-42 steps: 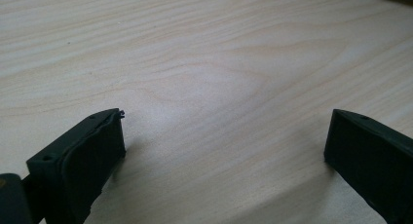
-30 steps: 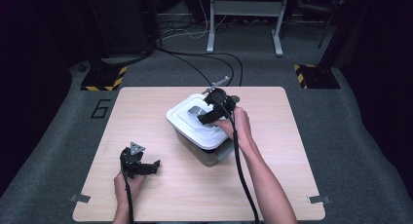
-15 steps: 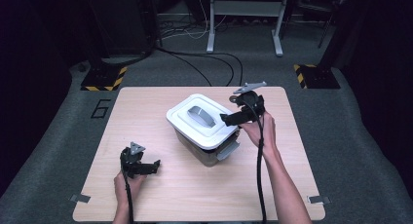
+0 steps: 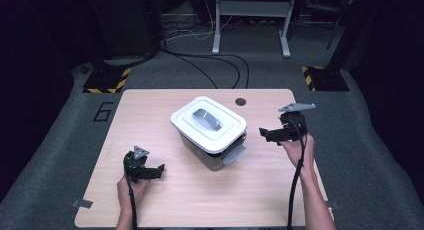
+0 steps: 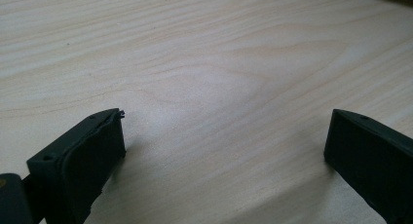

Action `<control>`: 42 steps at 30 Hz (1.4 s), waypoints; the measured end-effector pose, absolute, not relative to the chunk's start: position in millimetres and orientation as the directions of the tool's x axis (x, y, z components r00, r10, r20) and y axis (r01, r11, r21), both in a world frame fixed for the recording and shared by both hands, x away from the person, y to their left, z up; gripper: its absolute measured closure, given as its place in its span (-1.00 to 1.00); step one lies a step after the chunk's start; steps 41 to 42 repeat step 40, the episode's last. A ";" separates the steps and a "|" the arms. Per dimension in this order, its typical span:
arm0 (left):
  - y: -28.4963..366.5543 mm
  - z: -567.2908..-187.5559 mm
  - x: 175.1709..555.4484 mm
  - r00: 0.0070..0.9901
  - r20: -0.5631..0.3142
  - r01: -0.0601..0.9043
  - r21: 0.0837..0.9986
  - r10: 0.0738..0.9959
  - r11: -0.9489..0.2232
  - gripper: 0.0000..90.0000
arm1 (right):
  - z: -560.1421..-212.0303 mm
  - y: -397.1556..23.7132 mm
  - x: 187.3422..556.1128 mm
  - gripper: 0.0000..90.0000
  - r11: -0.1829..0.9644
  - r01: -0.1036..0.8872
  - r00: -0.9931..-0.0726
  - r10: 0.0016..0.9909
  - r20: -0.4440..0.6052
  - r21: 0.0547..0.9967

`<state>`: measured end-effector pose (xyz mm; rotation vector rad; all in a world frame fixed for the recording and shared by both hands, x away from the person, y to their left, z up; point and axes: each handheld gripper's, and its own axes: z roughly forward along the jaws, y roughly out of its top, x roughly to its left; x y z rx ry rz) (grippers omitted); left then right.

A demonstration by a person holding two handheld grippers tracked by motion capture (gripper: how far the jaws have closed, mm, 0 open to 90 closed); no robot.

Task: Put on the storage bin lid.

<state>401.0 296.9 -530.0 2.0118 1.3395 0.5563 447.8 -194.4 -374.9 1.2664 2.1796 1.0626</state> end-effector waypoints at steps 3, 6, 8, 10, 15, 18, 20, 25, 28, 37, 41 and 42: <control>296.6 -530.7 401.0 0.387 -0.006 0.640 0.722 0.922 -0.263 -0.98 | -397.4 -213.8 441.7 -1.00 0.275 0.576 -0.496 0.866 0.062 0.770; 296.5 -530.7 400.9 0.386 -0.006 0.640 0.721 0.922 -0.263 -0.98 | -408.5 -221.9 438.8 -1.00 0.262 0.586 -0.486 0.871 0.074 0.767; 296.6 -530.7 400.9 0.386 -0.006 0.640 0.721 0.922 -0.263 -0.98 | -424.8 -231.6 435.6 -1.00 0.248 0.603 -0.470 0.878 0.087 0.758; 296.6 -530.6 400.9 0.386 -0.006 0.641 0.721 0.922 -0.263 -0.98 | -430.0 -234.0 434.5 -1.00 0.244 0.611 -0.463 0.882 0.090 0.753; 296.6 -530.7 400.9 0.387 -0.007 0.640 0.721 0.922 -0.263 -0.98 | -455.1 -242.7 430.0 -1.00 0.229 0.634 -0.454 0.883 0.116 0.738; 296.6 -530.6 400.8 0.386 -0.007 0.641 0.721 0.922 -0.263 -0.98 | -472.6 -246.0 427.6 -1.00 0.228 0.650 -0.449 0.885 0.124 0.725; 296.6 -530.6 400.9 0.387 -0.007 0.641 0.721 0.922 -0.263 -0.98 | -481.2 -246.9 426.1 -1.00 0.222 0.661 -0.443 0.886 0.134 0.716; 296.6 -530.6 400.8 0.387 -0.007 0.640 0.721 0.922 -0.264 -0.98 | -505.2 -248.2 421.0 -1.00 0.213 0.684 -0.435 0.887 0.157 0.697; 296.6 -530.7 400.7 0.387 -0.007 0.640 0.721 0.922 -0.264 -0.98 | -518.9 -247.4 417.0 -1.00 0.226 0.688 -0.434 0.890 0.141 0.690; 296.6 -530.7 400.6 0.387 -0.006 0.640 0.721 0.922 -0.264 -0.98 | -528.8 -235.9 401.0 -1.00 0.289 0.634 -0.410 0.912 -0.004 0.718; 296.7 -530.6 400.7 0.387 -0.007 0.641 0.721 0.922 -0.264 -0.98 | -528.7 -236.3 400.1 -1.00 0.290 0.637 -0.410 0.912 -0.005 0.714; 296.7 -530.6 400.7 0.387 -0.007 0.641 0.721 0.922 -0.264 -0.98 | -528.7 -236.3 400.1 -1.00 0.290 0.637 -0.410 0.912 -0.005 0.714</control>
